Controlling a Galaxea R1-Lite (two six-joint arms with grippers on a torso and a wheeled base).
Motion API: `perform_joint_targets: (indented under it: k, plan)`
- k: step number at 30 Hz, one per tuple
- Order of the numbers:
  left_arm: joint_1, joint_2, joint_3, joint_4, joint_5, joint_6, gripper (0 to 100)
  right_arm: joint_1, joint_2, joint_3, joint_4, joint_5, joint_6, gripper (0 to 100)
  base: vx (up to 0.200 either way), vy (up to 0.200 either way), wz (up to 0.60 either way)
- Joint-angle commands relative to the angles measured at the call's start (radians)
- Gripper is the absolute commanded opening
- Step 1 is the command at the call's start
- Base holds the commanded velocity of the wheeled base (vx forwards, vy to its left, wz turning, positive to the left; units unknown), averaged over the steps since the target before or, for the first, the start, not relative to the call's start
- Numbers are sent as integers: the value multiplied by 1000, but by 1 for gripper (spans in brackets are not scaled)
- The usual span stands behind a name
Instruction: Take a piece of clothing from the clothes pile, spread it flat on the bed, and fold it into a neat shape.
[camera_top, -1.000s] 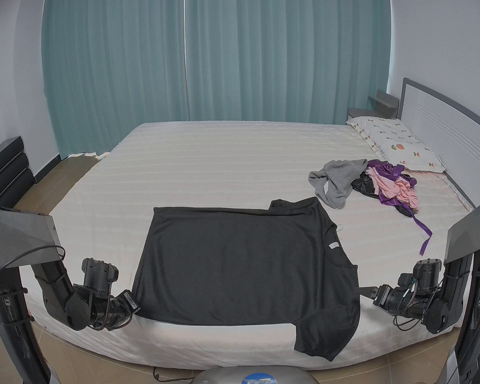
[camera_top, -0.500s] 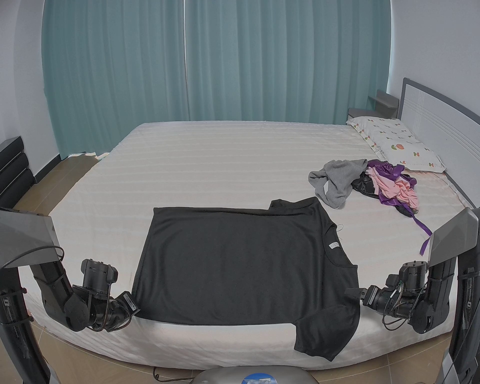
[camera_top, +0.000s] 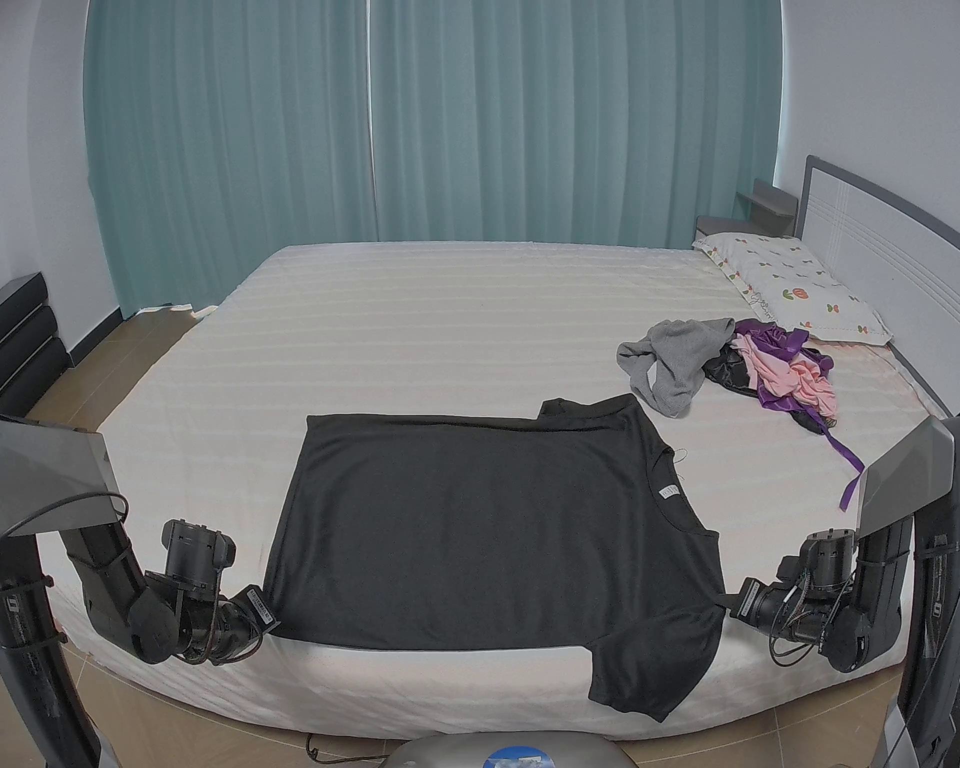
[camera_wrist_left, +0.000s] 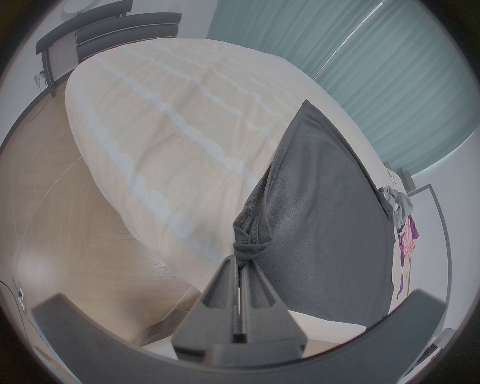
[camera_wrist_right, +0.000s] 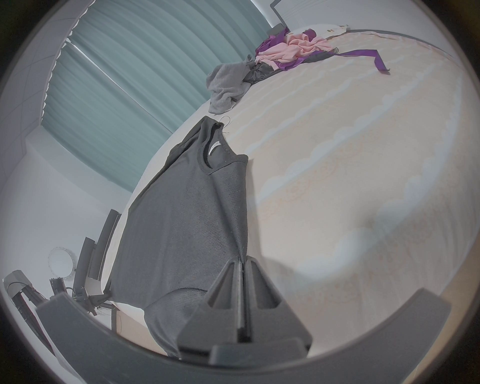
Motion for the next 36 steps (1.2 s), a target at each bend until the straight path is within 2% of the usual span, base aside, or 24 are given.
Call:
perform_joint_targets:
  k: [1, 7, 12, 24, 32, 36]
  plan:
    - [0, 1, 3, 1, 0, 4, 0, -14, -36, 26, -1, 0, -1, 0, 0, 0, 0]
    - [0, -2, 15, 1, 0, 12, 0, -24, -68, 41, 11, 0, -2, 0, 0, 0, 0]
    - [0, -8, 20, 22, 0, 32, 0, -26, -65, 59, 10, -1, -42, 0, 0, 0, 0]
    - [0, -76, 10, 97, 0, 46, 0, -37, -105, 69, 7, 0, -45, 0, 0, 0, 0]
    - [12, -77, -20, 61, 2, 23, 0, -37, -110, -19, 4, 2, -45, 0, 0, 0, 0]
    - [14, -76, -48, 21, 3, -35, 0, -29, -90, -119, 22, 2, -45, 0, 0, 0, 0]
